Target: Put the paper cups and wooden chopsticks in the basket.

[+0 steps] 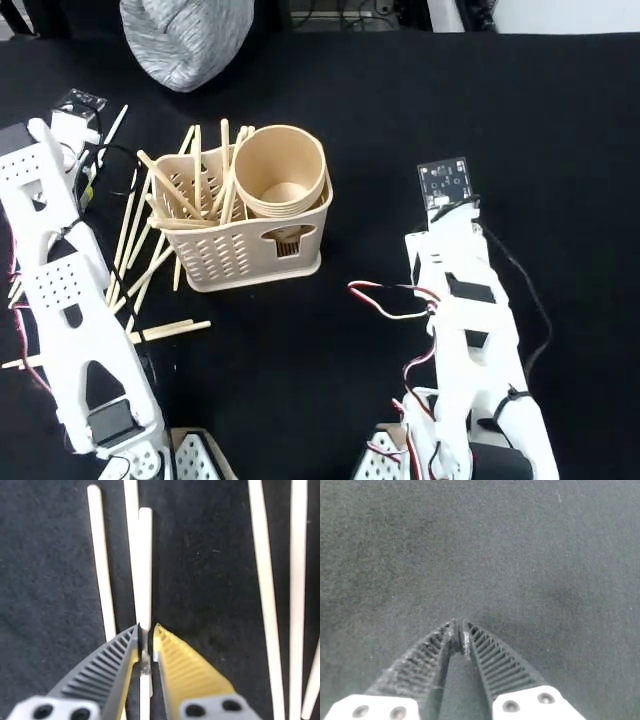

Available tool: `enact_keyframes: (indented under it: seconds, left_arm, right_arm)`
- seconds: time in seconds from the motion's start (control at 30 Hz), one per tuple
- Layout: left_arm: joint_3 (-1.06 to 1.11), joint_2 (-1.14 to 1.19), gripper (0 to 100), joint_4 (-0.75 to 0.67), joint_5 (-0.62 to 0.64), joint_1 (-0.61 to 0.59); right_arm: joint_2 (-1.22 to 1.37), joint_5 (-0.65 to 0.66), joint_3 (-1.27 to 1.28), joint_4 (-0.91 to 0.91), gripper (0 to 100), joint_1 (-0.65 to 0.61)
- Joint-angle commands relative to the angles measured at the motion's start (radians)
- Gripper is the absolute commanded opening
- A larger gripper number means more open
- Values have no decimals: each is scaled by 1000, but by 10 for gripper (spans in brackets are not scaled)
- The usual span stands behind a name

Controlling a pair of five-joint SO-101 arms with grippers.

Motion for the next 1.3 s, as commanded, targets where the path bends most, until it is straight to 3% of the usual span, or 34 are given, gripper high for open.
enact_keyframes:
  seconds: [0.0, 0.17, 0.3, 0.5, 0.6, 0.73, 1.0, 1.27]
  left_arm:
    - [21, 0, 28, 15, -14, -5]
    - [25, 14, 40, 15, -14, 2]
    - [73, 28, 159, 11, -14, 4]
    - [70, 100, 78, -63, -14, 4]
    - [68, 126, 22, -58, -14, 4]
    - [67, 104, 28, 5, -14, 5]
    - [174, -77, 28, 17, -5, 19]
    - [452, -476, 28, 17, -5, 19]
  right_arm:
    - [-1, 12, -2, -20, 15, -14]
    - [-1, 12, -2, -20, 15, -14]
    - [-4, 12, -2, -20, 15, -14]
    - [-4, 12, -2, -20, 15, -14]
    - [-4, 12, -2, -20, 15, -14]
    - [-4, 12, -2, -20, 15, -14]
    - [-4, 12, -2, -20, 15, -14]
    - [-4, 12, -2, -20, 15, -14]
